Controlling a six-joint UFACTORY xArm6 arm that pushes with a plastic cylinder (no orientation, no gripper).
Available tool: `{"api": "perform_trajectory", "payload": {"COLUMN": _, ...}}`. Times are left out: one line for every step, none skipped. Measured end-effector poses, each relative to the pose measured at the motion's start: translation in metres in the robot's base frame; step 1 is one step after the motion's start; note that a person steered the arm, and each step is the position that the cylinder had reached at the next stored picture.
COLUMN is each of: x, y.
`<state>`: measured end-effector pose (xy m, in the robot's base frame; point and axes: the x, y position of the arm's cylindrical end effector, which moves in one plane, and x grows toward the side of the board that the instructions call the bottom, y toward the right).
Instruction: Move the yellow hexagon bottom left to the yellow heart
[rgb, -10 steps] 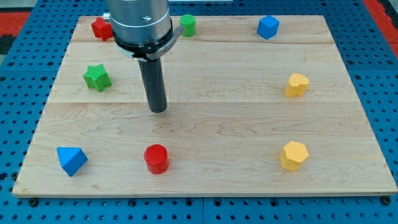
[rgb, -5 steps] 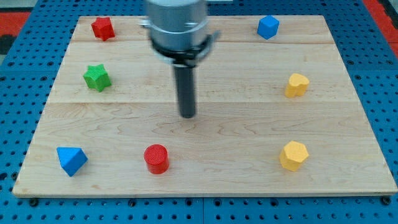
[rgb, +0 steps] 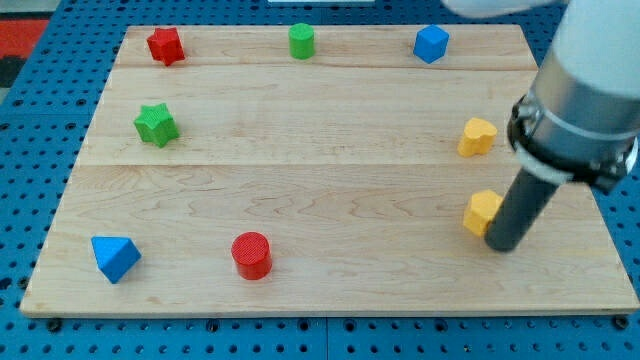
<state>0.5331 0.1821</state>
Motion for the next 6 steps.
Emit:
{"api": "perform_trajectory", "payload": {"x": -0.046, "y": 0.000}}
{"api": "perform_trajectory", "payload": {"x": -0.049, "y": -0.002}}
{"api": "perform_trajectory", "payload": {"x": -0.056, "y": -0.006}}
{"api": "perform_trajectory", "payload": {"x": -0.030, "y": -0.009}}
{"api": "perform_trajectory", "payload": {"x": -0.030, "y": -0.012}}
{"api": "perform_trajectory", "payload": {"x": -0.064, "y": -0.013}}
